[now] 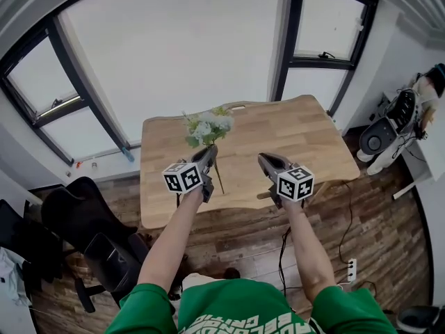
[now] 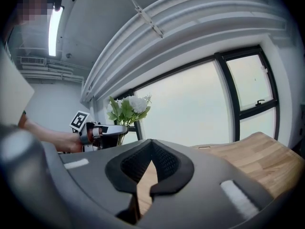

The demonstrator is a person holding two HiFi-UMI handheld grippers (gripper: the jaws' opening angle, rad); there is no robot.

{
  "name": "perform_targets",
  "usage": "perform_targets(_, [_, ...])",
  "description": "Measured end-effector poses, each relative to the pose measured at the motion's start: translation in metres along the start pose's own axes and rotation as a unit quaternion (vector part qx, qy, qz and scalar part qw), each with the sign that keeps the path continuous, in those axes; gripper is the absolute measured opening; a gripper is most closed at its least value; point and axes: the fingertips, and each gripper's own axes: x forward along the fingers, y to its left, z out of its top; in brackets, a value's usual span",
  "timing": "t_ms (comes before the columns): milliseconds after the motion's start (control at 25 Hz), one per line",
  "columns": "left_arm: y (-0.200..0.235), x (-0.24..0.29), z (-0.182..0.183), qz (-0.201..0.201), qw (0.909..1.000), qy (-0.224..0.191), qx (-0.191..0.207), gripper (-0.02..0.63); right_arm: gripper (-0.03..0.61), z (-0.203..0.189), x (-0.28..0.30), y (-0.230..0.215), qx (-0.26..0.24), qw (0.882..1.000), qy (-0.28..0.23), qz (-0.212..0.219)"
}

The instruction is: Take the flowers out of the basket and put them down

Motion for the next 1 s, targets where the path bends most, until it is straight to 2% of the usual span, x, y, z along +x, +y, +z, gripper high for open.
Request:
perform_targets(400, [-0.027,0.008,-0.007,-0.024,0.9997,-0.008,-0.001,0.035,0.006,0.002,-0.024,-0.004,-0.007,1.0,-0.012,-0.017])
perform_targets(640, [-0.036,0.007,-0.016,-0.034,0.9994,0.002,0.005,0.035,0.006,-0.003,-0.035,-0.006,-0.001,1.0,-0.01,-0.024])
perform_targets(1000, [-0.015,0.029,-0.018,-0.044,0.9989,0.016,0.002,0.035,0.006,0.002,0.0,-0.028,0.001,1.0,0.0,-0.025])
